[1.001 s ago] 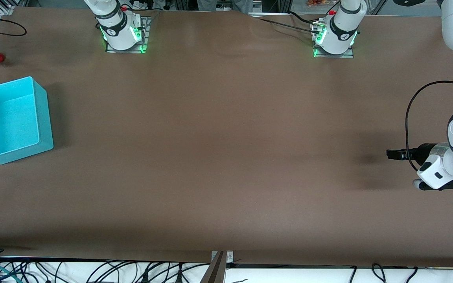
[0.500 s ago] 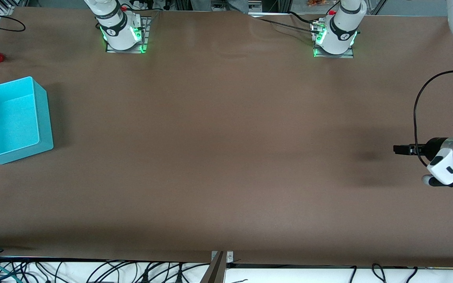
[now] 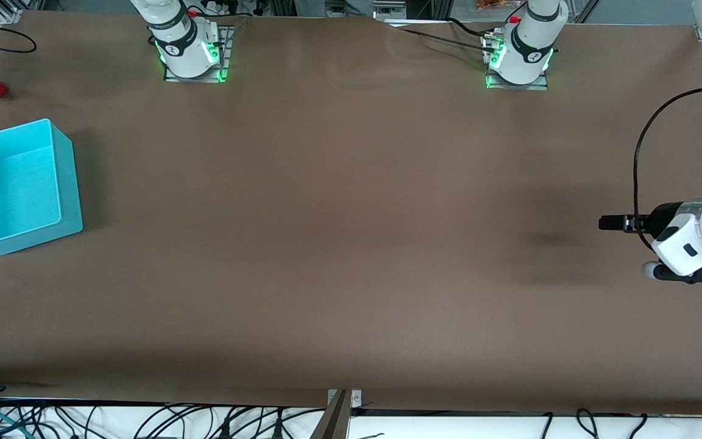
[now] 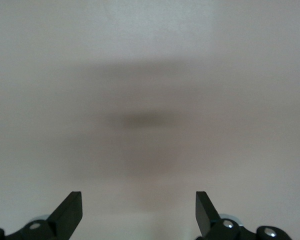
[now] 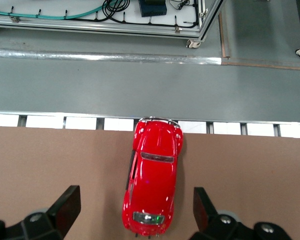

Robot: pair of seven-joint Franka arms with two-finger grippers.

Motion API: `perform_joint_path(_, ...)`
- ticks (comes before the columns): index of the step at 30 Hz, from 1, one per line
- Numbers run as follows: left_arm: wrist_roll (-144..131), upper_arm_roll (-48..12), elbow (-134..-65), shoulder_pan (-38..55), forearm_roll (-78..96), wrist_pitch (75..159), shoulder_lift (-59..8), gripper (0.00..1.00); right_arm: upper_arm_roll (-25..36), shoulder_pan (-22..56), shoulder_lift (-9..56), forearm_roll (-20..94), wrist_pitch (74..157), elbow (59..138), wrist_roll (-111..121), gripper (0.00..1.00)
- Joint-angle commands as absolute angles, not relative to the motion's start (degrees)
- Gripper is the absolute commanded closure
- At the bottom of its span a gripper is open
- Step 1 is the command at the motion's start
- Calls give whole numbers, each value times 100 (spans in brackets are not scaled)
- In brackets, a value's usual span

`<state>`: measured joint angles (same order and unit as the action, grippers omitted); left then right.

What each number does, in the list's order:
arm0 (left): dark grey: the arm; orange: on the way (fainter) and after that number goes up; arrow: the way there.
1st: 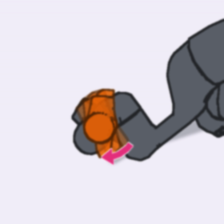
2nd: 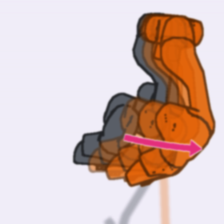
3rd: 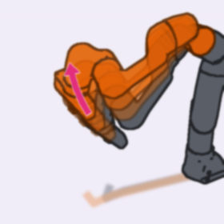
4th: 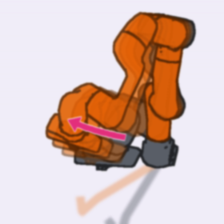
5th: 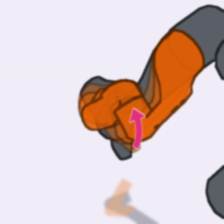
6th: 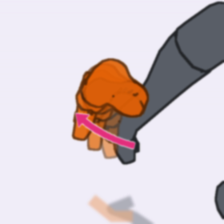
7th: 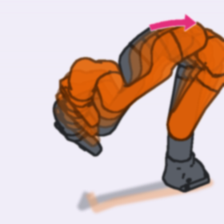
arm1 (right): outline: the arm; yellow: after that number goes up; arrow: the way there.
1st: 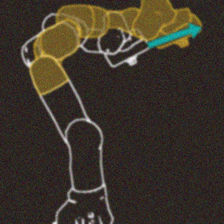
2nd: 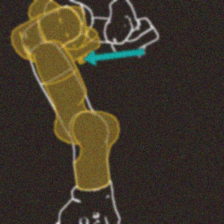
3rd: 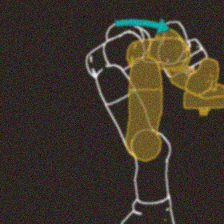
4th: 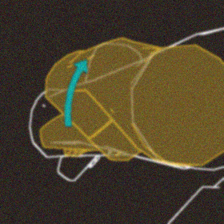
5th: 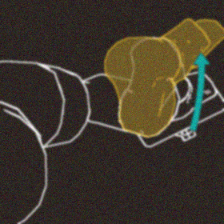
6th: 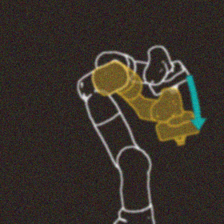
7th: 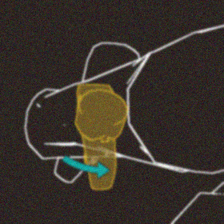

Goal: Wind red beetle toy and store in blue box

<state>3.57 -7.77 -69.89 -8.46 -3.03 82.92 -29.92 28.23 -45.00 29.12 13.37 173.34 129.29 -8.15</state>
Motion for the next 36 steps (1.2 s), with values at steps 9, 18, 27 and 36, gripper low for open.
perform_joint_path(9, 650, -756, -6759, -572, -720, 8332, -2900, 0, 2733, -4693, 3137, 1468, 17420, 12823, -703, 0)
perform_joint_path(18, 598, -773, -6504, -422, -721, 8332, -2900, 0, 2725, -4764, 3348, 1459, 17517, 12692, -703, 0)
perform_joint_path(27, 606, -756, -6416, -360, -484, 8314, -2892, 0, 2637, -4895, 3480, 1450, 17517, 12463, -703, 0)
perform_joint_path(36, 633, -765, -6372, -378, -316, 8314, -2883, 0, 2558, -4957, 3507, 1459, 17525, 12463, -703, 0)
